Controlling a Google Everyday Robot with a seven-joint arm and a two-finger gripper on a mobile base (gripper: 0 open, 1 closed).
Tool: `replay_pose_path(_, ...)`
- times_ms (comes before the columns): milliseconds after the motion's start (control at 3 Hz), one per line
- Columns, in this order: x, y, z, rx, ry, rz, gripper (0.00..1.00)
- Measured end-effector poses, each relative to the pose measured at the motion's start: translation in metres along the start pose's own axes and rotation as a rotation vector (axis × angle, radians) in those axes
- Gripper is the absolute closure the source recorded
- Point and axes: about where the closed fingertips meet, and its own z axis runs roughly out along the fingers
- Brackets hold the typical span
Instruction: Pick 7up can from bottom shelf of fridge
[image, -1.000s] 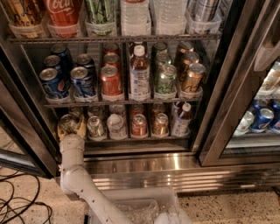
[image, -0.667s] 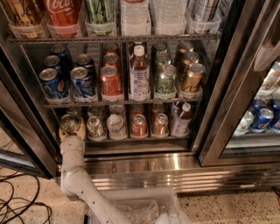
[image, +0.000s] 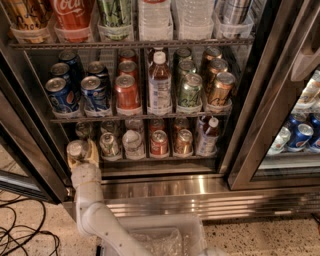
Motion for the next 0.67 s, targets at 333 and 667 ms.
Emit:
replay_pose_path(333, -0.034, -0.007, -0.038, -0.089, -0.075, -0.04, 1.0)
replay_pose_path(667, -0.062, -0.025, -0.067, -0.152, -0.121, -0.189, 1.0)
